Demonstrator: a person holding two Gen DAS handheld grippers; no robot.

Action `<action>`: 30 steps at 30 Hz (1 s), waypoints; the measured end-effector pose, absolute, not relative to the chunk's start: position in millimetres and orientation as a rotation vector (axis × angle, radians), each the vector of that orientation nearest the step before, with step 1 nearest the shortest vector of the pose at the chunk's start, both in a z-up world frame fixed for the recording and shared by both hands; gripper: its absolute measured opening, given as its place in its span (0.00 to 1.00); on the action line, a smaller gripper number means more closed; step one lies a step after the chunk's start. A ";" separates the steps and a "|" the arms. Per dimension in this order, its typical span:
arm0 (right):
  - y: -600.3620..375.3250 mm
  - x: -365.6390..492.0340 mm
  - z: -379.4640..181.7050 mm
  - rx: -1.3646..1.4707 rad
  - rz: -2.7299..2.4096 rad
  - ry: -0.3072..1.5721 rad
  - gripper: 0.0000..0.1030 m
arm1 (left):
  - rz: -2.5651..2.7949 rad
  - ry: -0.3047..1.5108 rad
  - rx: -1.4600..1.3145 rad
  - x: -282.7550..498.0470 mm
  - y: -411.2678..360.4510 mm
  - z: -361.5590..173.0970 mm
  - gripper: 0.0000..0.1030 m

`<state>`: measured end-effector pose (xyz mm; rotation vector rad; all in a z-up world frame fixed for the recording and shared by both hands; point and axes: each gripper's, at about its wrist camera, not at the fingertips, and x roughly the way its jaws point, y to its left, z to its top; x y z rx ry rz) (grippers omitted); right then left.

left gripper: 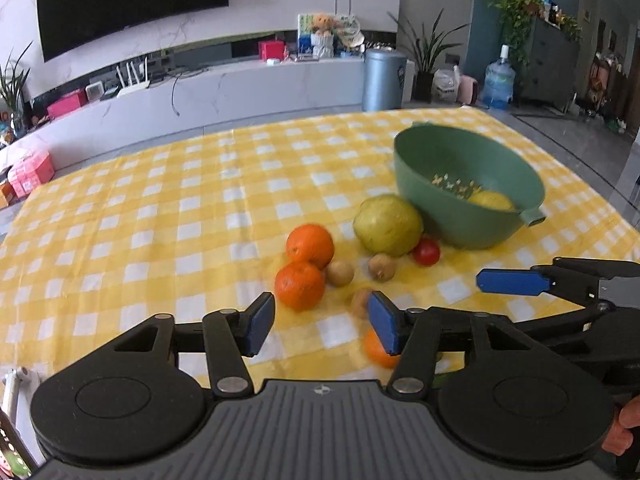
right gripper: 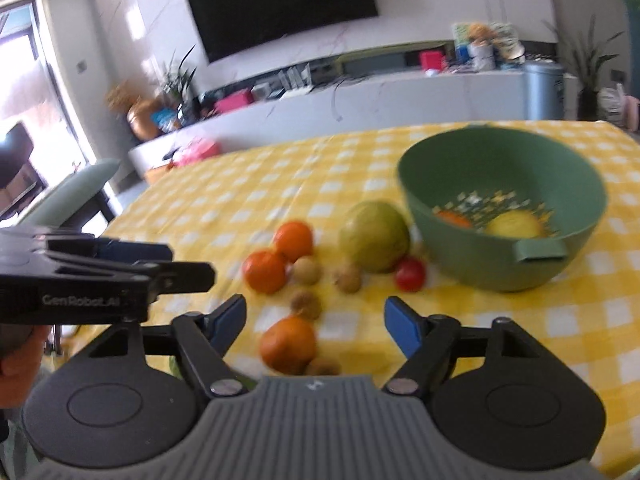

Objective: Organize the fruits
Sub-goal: 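Grasp an orange on the table with the right tool while the left tool withdraws, then grasp another orange with the left tool while the right tool holds its orange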

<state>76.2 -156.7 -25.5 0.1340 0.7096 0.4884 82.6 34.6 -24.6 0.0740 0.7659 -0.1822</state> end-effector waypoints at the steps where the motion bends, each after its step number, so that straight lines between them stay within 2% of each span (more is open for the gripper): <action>1: -152.0 78.0 -29.5 0.124 0.495 0.723 0.65 | -0.177 0.774 0.067 83.5 37.4 -27.5 0.60; 6: -137.9 86.7 -41.8 0.090 0.525 0.764 0.58 | -0.162 0.820 -0.020 89.0 54.1 -42.5 0.60; 14: -124.9 97.0 -58.7 0.056 0.556 0.818 0.55 | -0.147 0.869 -0.033 92.2 57.5 -54.1 0.60; 19: -121.7 101.2 -67.0 0.052 0.560 0.853 0.41 | -0.148 0.885 -0.054 96.3 58.6 -56.7 0.61; 30: -135.4 99.6 -57.5 0.126 0.531 0.794 0.40 | -0.168 0.866 -0.061 103.4 56.4 -58.7 0.60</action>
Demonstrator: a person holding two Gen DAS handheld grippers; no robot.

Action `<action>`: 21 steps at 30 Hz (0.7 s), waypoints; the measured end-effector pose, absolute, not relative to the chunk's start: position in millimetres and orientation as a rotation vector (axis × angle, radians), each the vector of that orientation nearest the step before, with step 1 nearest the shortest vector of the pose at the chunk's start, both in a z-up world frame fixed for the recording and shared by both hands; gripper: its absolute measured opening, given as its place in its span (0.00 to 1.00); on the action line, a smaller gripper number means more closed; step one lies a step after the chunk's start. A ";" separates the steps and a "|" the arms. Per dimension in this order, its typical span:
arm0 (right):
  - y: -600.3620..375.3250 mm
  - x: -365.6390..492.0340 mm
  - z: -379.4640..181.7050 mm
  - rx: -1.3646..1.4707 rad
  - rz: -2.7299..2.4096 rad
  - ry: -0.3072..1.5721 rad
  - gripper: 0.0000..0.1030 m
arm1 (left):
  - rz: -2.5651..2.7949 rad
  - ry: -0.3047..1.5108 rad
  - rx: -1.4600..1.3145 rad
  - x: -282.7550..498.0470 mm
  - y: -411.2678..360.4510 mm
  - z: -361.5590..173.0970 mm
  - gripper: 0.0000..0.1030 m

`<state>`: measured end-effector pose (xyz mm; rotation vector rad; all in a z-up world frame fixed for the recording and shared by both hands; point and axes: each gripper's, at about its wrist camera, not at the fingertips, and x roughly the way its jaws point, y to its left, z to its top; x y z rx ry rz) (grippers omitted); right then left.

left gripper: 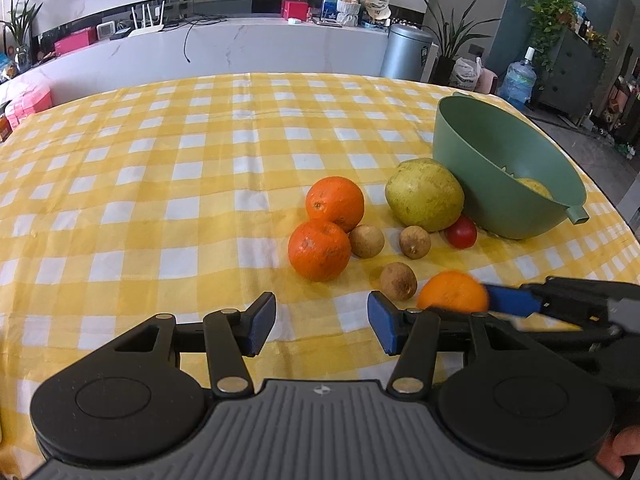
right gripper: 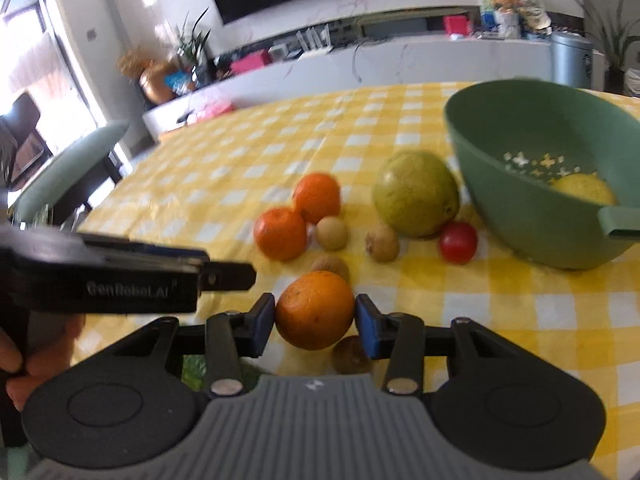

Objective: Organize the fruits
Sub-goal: 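Grasp another orange with the left tool while the right tool holds its orange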

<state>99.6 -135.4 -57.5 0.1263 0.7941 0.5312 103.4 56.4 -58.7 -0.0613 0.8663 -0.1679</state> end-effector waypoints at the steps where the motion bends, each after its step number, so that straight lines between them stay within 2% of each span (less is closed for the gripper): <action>1: -138.2 100.2 -56.2 0.136 0.511 0.784 0.40 | -0.169 0.861 -0.059 104.6 55.9 -58.8 0.60; 8: -153.9 106.9 -52.4 0.169 0.384 0.743 0.40 | -0.172 0.841 -0.047 112.7 53.6 -65.5 0.61; 21: -158.4 121.8 -71.5 0.212 0.355 0.823 0.40 | -0.152 0.844 -0.190 135.5 64.1 -76.3 0.61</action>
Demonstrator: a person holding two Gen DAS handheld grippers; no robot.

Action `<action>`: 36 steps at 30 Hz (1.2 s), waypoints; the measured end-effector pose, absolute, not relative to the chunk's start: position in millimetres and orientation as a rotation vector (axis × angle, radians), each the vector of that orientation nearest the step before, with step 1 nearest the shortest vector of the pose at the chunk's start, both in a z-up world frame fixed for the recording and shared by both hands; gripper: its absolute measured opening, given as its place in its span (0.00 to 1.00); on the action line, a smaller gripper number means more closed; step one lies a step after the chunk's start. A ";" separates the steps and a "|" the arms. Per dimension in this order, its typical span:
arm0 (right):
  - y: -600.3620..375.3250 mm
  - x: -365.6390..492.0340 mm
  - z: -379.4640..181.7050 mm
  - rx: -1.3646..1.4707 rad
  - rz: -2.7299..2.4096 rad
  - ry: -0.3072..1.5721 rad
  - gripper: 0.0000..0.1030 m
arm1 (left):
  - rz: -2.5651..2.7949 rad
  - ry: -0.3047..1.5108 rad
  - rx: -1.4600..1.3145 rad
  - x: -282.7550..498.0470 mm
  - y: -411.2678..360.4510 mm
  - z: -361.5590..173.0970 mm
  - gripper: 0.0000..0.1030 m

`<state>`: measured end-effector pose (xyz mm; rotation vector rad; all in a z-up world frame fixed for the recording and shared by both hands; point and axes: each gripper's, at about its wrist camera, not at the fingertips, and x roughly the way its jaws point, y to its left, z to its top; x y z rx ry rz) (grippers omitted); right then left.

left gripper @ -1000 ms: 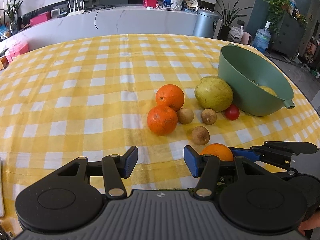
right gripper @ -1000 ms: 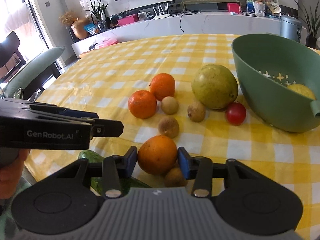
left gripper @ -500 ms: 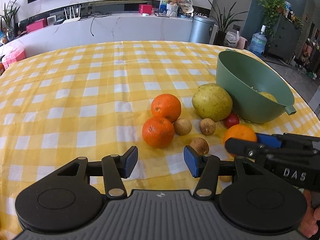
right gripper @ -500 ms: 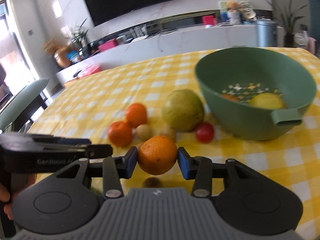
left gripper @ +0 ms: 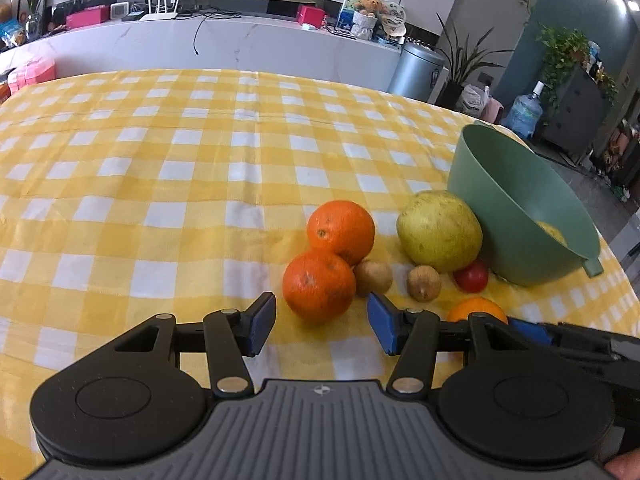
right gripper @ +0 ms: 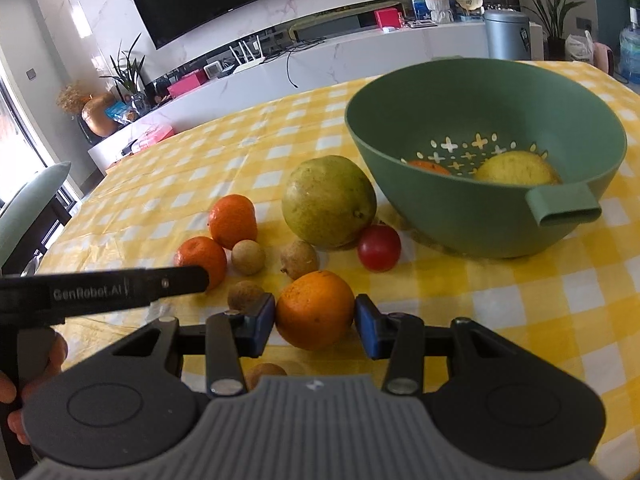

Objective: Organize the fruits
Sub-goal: 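Grasp another orange with the left tool while the right tool holds its orange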

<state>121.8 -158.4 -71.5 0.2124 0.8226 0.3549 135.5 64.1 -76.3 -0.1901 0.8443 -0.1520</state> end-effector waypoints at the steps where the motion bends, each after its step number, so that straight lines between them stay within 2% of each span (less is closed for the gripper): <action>1: -158.6 122.8 -72.7 0.216 0.354 0.827 0.40 | -0.142 0.844 -0.182 137.7 62.9 -77.5 0.61; 8: -158.8 125.8 -74.5 0.223 0.357 0.824 0.40 | -0.137 0.834 -0.158 144.2 57.8 -83.0 0.60; 10: -158.9 126.1 -74.9 0.225 0.358 0.824 0.40 | -0.140 0.831 -0.156 143.8 57.3 -82.9 0.49; 11: -159.0 125.9 -74.5 0.226 0.358 0.824 0.40 | -0.146 0.831 -0.166 143.6 57.9 -82.6 0.48; 36: -161.1 105.7 -48.6 0.209 0.392 0.719 0.40 | -0.174 0.710 -0.231 109.5 53.8 -39.5 0.46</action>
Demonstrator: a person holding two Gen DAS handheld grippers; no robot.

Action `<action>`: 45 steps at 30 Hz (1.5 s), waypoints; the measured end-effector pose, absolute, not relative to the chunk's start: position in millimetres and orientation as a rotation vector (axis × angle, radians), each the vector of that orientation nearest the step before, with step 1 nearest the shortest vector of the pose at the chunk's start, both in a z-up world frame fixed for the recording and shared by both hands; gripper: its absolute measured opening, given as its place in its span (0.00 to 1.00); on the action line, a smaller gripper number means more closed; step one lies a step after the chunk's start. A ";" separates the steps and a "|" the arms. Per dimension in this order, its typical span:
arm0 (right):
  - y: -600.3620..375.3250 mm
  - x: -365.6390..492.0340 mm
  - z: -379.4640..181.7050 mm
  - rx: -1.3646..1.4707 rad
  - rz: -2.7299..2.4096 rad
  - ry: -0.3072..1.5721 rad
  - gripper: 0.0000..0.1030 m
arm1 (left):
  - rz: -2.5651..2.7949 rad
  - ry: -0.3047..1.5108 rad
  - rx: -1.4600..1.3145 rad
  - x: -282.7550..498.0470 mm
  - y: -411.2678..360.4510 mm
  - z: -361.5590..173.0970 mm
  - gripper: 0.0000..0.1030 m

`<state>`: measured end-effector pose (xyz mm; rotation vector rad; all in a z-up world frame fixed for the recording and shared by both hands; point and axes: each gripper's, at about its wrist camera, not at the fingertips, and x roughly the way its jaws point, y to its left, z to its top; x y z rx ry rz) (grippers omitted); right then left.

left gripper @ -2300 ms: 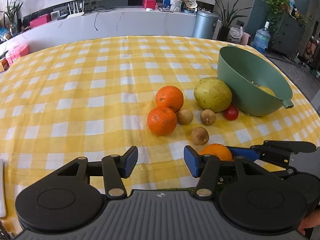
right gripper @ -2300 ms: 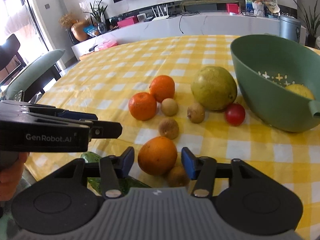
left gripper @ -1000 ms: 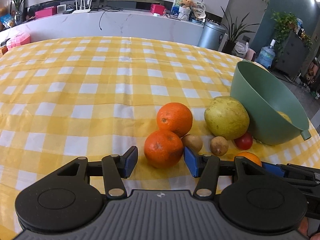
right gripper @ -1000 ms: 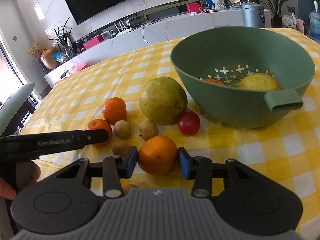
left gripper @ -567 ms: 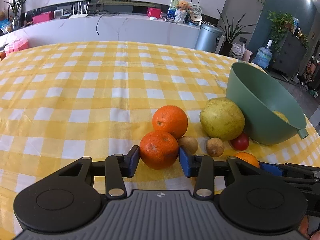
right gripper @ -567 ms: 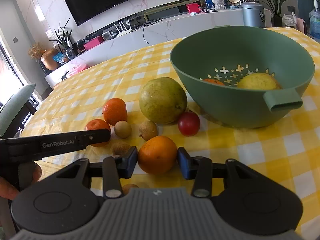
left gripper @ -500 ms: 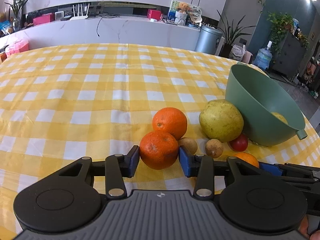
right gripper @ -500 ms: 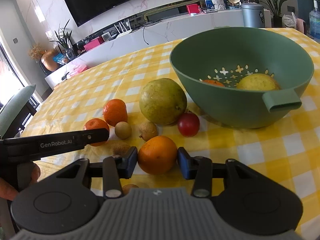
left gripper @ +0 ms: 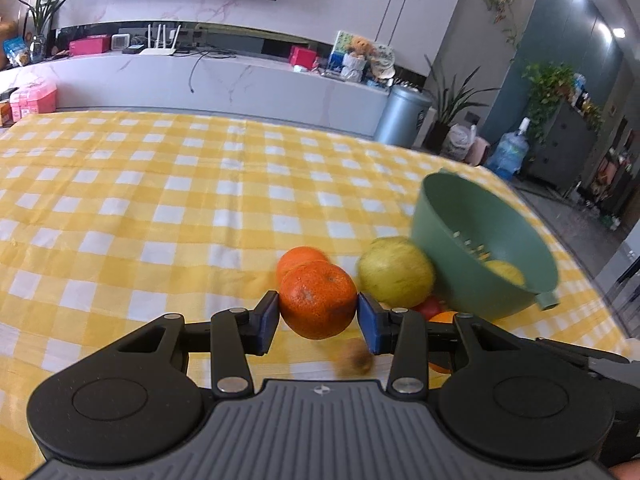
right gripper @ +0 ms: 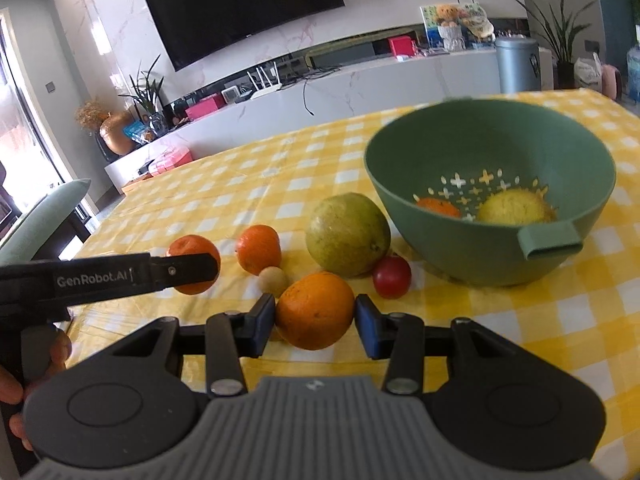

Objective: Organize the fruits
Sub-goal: 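Grasp another orange with the left tool while the right tool holds its orange, then lower both oranges into the green bowl and open both tools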

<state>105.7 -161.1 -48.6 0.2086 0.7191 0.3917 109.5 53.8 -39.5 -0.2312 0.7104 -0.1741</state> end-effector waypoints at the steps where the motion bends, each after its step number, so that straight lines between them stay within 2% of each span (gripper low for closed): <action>1: -160.9 103.8 -44.7 0.193 0.388 0.710 0.40 | -0.181 0.705 -0.234 108.7 51.6 -36.5 0.46; 12: -186.5 107.1 9.1 0.087 0.365 0.669 0.40 | -0.267 0.662 -0.198 110.0 15.5 -5.0 0.46; 23: -221.3 150.9 49.5 -0.057 0.324 0.694 0.40 | -0.318 0.648 -0.166 136.3 -29.9 12.3 0.46; 39: -240.1 202.4 -3.9 -0.126 0.278 0.742 0.40 | -0.349 0.774 -0.019 204.2 -74.4 -20.9 0.46; 45: -243.9 216.5 -19.3 -0.120 0.305 0.749 0.40 | -0.322 0.752 0.061 210.1 -80.7 -26.3 0.46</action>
